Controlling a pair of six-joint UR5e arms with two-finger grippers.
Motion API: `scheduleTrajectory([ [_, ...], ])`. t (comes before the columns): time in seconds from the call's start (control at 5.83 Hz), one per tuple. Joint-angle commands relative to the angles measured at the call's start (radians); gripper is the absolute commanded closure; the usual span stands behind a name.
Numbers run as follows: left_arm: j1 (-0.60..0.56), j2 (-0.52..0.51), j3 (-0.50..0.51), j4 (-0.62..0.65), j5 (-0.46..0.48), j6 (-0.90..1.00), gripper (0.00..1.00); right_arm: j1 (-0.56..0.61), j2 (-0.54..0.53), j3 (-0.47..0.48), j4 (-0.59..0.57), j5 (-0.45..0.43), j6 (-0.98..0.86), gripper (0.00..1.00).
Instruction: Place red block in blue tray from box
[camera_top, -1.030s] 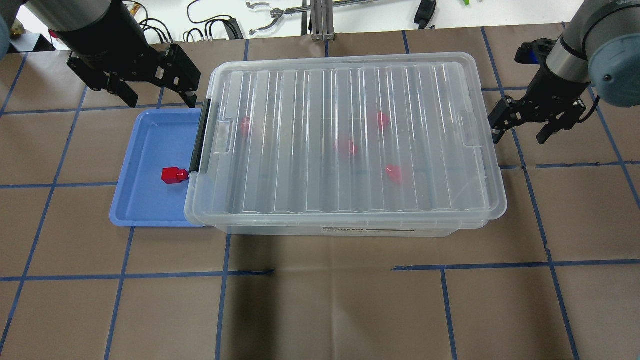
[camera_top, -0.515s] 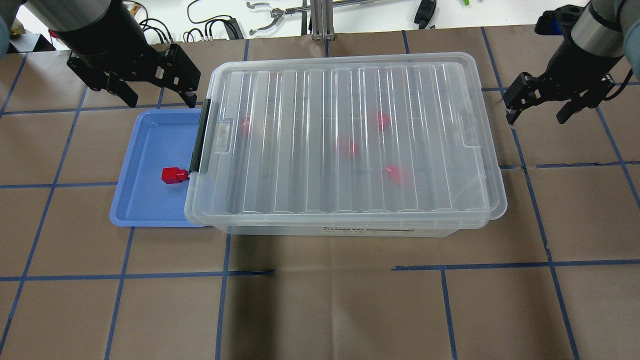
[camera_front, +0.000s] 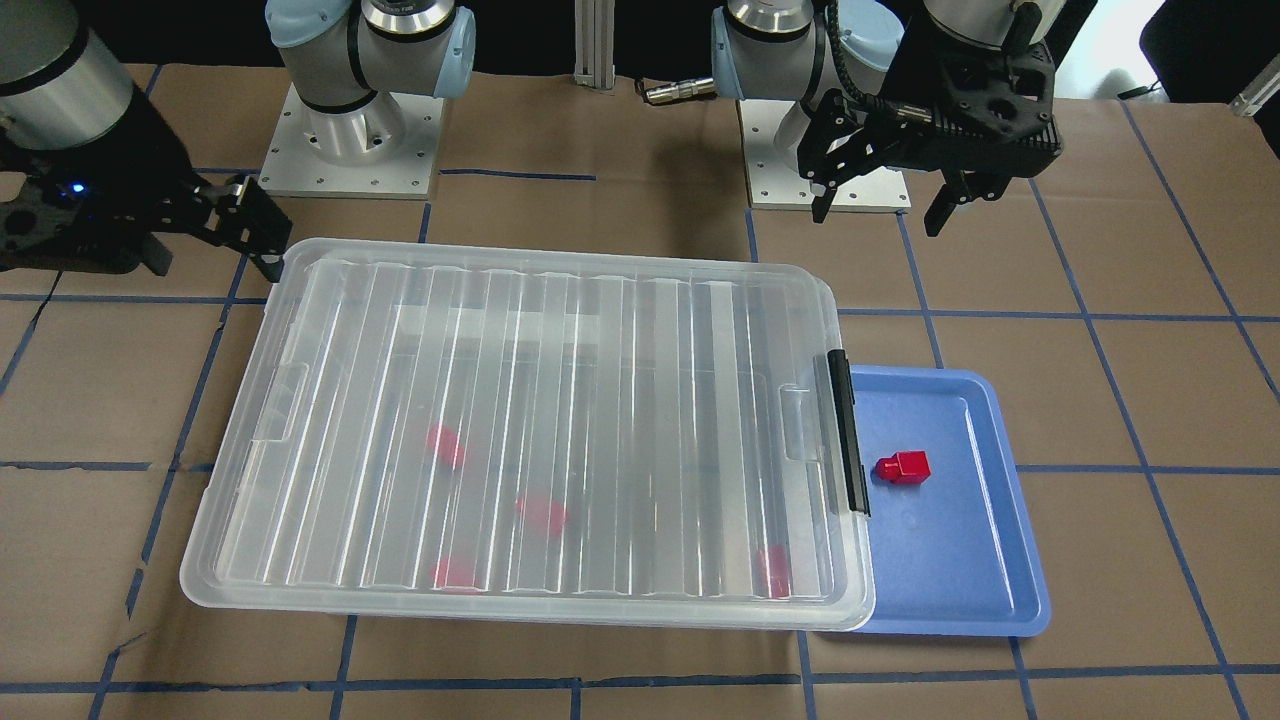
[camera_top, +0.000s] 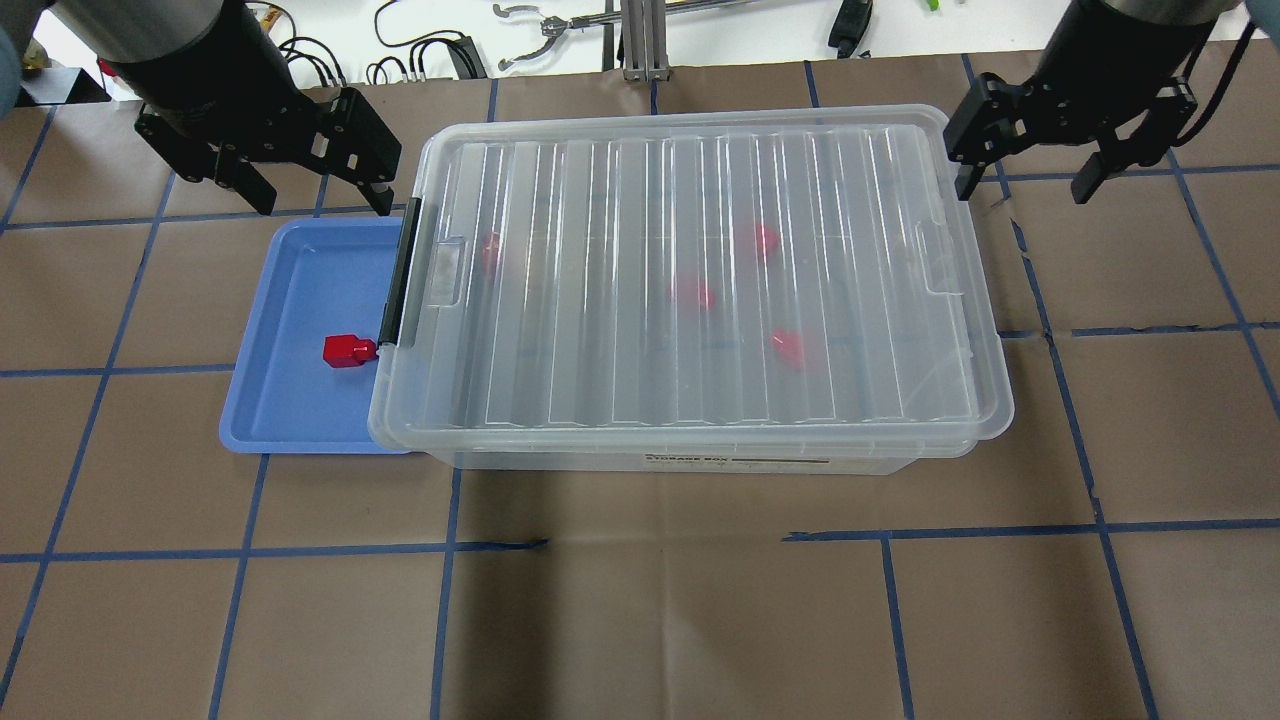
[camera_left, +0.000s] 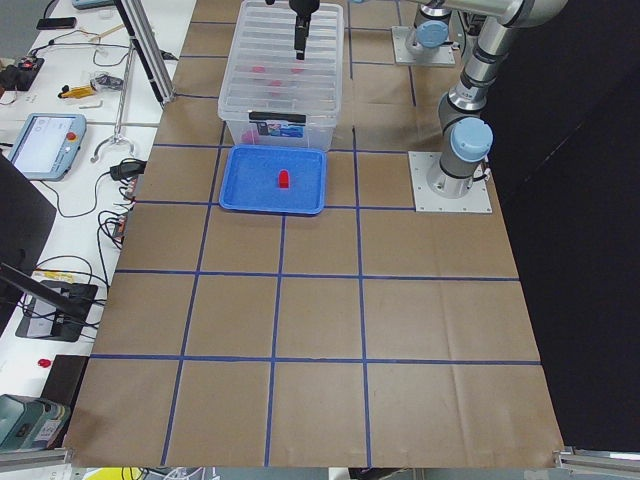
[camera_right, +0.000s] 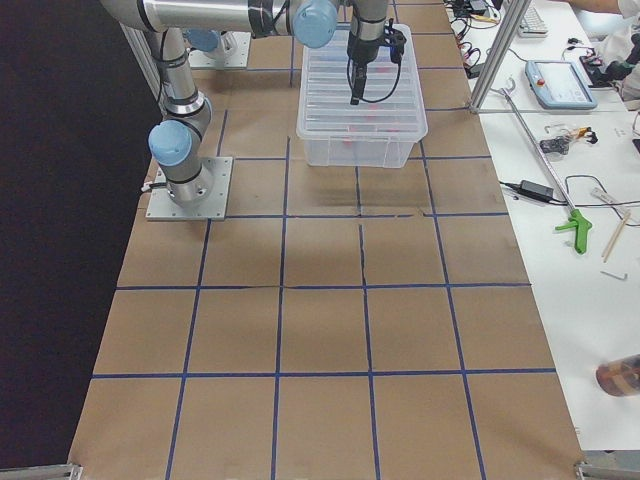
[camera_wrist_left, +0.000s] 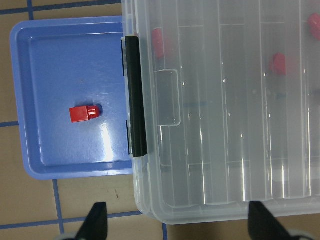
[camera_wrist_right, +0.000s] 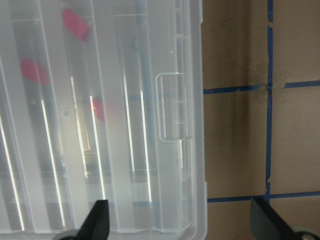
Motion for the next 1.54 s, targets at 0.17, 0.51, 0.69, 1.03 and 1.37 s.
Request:
scheduleTrajectory([
  [0.17, -0.002, 0.0, 0.0, 0.0, 0.001, -0.001, 0.02, 0.12, -0.002, -0.006, 0.025, -0.004, 0.142, 0.0],
  [0.51, -0.002, 0.0, 0.0, 0.0, 0.001, 0.001, 0.02, 0.117, -0.033, 0.04, 0.021, -0.014, 0.138, 0.0],
  [0.69, -0.002, 0.001, 0.0, 0.0, 0.001, -0.001, 0.02, 0.117, -0.031, 0.033, 0.016, -0.015, 0.138, 0.0],
  [1.03, -0.002, 0.001, 0.0, 0.0, 0.001, -0.001, 0.02, 0.117, -0.031, 0.028, 0.013, -0.034, 0.138, 0.0],
  [1.37, -0.002, 0.001, 0.0, 0.0, 0.001, -0.001, 0.02, 0.117, -0.033, 0.03, 0.013, -0.032, 0.139, 0.0],
])
